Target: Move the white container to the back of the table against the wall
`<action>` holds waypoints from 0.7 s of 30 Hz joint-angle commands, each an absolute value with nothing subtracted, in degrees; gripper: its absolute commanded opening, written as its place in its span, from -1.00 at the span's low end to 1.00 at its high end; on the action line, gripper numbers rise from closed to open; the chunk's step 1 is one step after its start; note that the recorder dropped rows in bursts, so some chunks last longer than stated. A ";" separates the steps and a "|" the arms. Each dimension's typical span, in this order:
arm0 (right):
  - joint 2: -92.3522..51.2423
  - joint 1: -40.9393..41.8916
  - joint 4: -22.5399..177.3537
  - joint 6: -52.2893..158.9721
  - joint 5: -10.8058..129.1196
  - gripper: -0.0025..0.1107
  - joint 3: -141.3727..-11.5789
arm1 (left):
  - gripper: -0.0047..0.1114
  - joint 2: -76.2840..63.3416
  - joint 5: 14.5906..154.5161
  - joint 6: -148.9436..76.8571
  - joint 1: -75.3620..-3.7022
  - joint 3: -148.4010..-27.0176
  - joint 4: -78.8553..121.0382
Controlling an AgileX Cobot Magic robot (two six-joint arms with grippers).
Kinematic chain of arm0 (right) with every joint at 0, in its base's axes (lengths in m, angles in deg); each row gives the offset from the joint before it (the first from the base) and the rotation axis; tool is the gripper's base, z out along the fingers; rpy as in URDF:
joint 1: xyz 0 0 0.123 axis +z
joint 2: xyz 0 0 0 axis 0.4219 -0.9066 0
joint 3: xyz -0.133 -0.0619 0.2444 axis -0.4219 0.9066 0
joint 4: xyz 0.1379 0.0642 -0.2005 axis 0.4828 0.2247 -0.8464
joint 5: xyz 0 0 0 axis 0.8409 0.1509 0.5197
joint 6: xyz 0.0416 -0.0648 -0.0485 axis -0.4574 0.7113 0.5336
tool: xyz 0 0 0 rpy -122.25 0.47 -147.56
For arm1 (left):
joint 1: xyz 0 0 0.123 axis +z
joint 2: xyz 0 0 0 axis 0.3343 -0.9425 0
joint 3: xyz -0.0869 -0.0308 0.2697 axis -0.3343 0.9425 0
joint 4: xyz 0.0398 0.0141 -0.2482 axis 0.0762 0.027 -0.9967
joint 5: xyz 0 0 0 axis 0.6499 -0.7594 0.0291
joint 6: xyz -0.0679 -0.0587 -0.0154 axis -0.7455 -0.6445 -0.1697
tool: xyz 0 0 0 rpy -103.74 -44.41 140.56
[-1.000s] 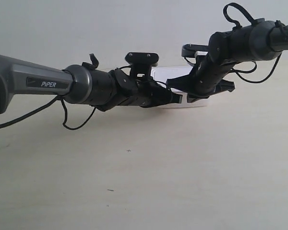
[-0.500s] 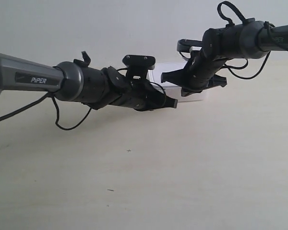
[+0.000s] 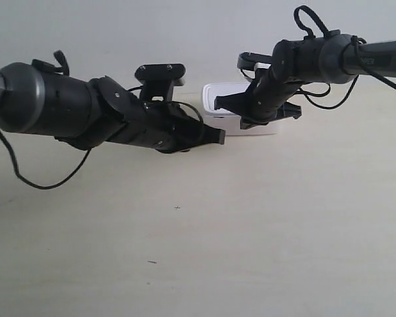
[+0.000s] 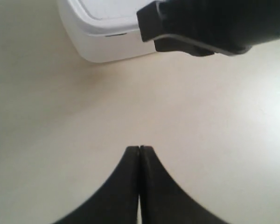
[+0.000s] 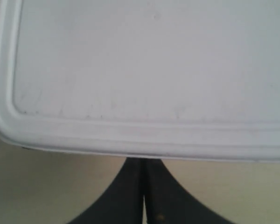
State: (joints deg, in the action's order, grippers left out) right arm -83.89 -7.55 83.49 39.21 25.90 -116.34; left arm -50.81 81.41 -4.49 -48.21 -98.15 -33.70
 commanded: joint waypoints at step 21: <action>-88.88 -7.74 79.38 39.75 26.27 -0.96 -124.61 | -0.92 -8.06 74.67 -5.98 -48.29 -68.72 -34.37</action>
